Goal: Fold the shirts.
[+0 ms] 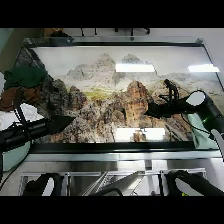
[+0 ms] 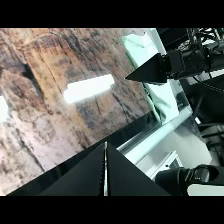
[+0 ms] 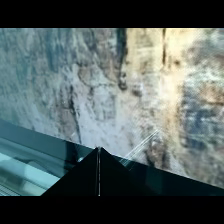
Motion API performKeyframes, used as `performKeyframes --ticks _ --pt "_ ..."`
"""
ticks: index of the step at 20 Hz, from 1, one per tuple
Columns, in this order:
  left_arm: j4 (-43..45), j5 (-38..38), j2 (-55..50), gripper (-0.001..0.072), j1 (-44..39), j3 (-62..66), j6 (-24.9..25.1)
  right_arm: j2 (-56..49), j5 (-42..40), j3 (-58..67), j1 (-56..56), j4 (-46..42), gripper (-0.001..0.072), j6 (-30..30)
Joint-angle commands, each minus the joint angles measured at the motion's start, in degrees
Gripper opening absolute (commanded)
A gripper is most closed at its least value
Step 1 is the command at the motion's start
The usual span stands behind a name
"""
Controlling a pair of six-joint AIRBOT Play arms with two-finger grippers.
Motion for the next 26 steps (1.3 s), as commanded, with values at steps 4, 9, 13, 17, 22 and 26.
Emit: performKeyframes --ticks 4,9,13,17,22,26 --pt "3.5 3.5 0.07 0.0017 0.33 0.15 -0.2 -0.02 -0.04 -0.02 0.07 0.0 0.0021 0.02" --pt "22.8 12.44 -5.25 0.0035 10.19 13.31 -4.26 0.0 -0.04 -0.02 0.07 0.0 0.0021 0.02" --pt "32.39 22.21 -21.16 0.0705 18.43 29.46 -1.86 -0.02 -0.04 -0.02 0.07 0.0 0.0021 0.02" --pt "34.99 30.62 -45.88 0.0705 17.7 46.99 3.91 -0.02 -0.04 -0.02 0.07 0.0 0.0021 0.02" --pt "47.47 27.39 -77.31 0.0705 13.0 71.84 3.89 -0.02 -0.04 -0.02 0.07 0.0 0.0021 0.02" --pt "58.36 33.22 -91.08 0.0705 8.7 81.18 3.74 -0.02 -0.04 -0.02 0.07 0.0 0.0021 0.02"
